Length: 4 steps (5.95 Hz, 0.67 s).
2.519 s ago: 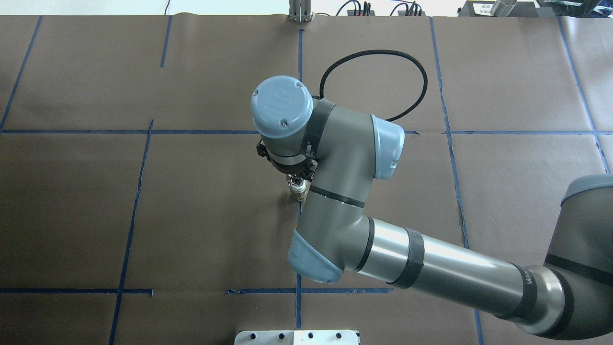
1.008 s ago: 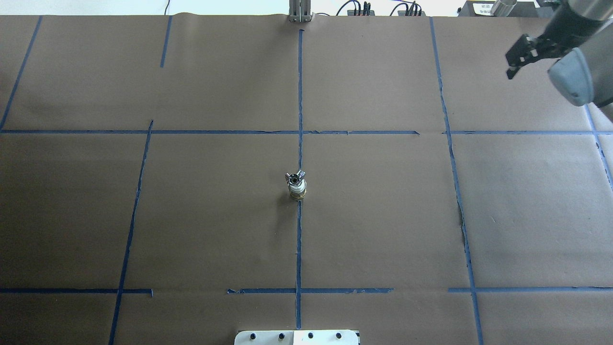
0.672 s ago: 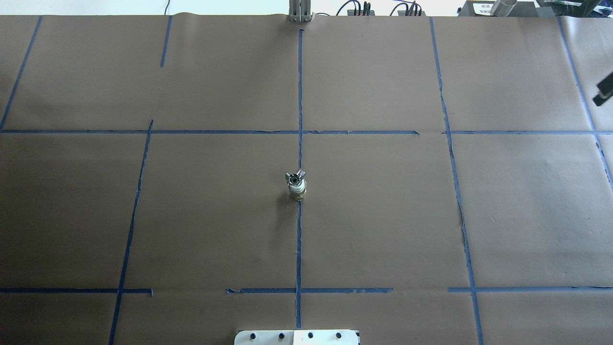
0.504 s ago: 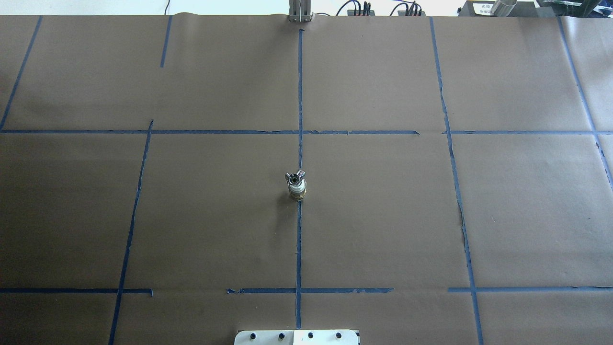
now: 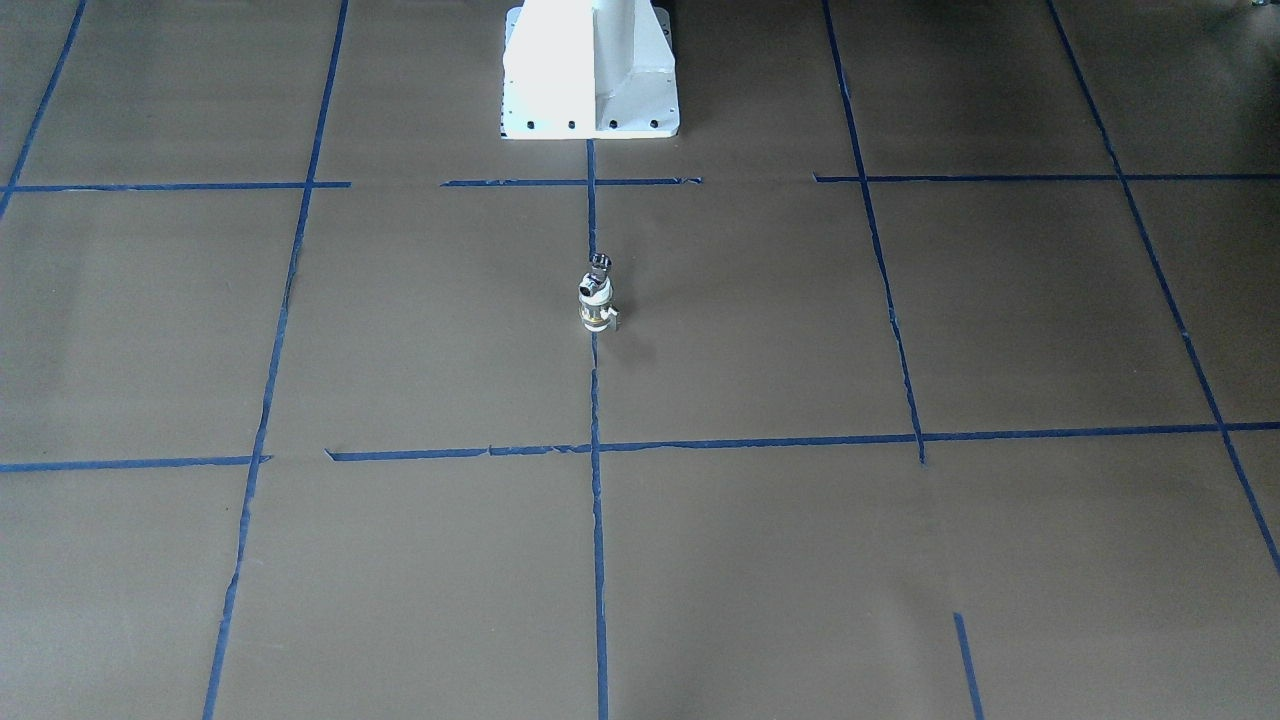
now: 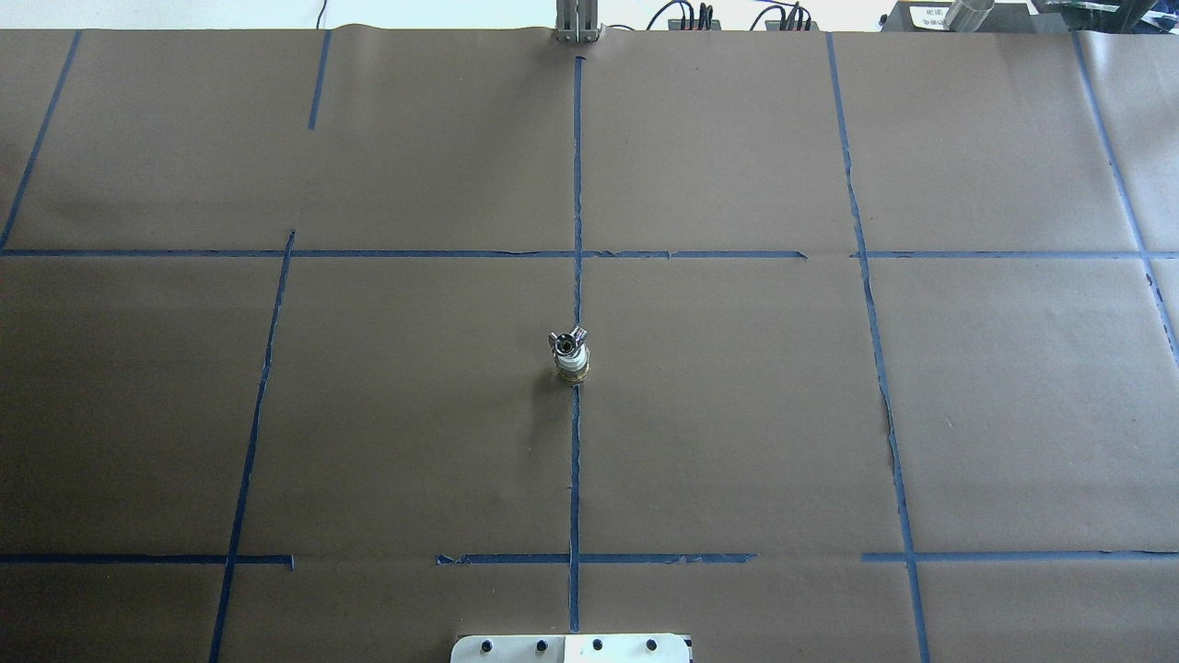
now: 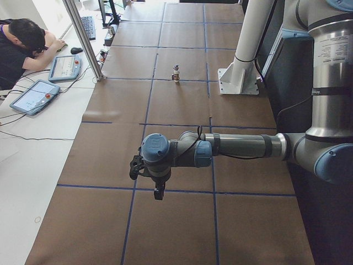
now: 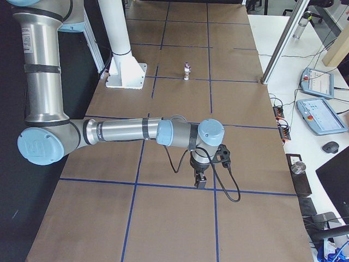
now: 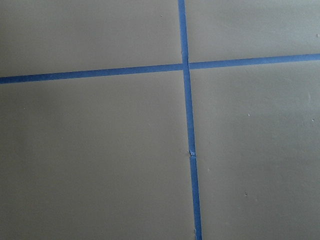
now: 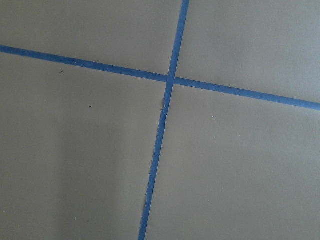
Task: Assemble PPR valve and pipe with both arms
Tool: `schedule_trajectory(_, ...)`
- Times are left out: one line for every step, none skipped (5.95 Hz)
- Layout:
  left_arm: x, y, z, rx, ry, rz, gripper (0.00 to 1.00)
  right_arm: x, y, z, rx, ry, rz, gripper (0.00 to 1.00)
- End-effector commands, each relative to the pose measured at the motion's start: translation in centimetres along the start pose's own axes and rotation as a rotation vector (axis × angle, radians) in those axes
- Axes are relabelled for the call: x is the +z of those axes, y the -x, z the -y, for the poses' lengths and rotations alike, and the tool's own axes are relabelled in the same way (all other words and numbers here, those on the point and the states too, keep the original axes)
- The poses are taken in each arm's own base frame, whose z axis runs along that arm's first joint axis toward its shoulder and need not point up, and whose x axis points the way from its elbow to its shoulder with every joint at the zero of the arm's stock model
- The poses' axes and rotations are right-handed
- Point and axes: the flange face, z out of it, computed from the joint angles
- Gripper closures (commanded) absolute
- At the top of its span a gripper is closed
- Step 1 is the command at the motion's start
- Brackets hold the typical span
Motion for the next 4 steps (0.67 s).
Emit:
schedule_trajectory(0.6,0.6,-0.6,-0.012,0.014,-0.005,0.0,-0.1,0.0,-0.1,0.053,-0.003,0.004,0.0)
schedule_trajectory(1.5,1.5,-2.0,-0.034,0.035,0.006,0.0,-0.1,0.0,-0.1,0.053,-0.003,0.005,0.0)
schedule_trajectory(1.5,1.5,-4.1,-0.04,0.037,0.007,0.0,0.0,-0.1,-0.2,0.055,-0.001,0.004,0.0)
schedule_trajectory(1.7,1.4,-4.4,-0.035,0.044,0.022,0.0,0.3,-0.2,-0.3,0.059,0.005,0.007,0.0)
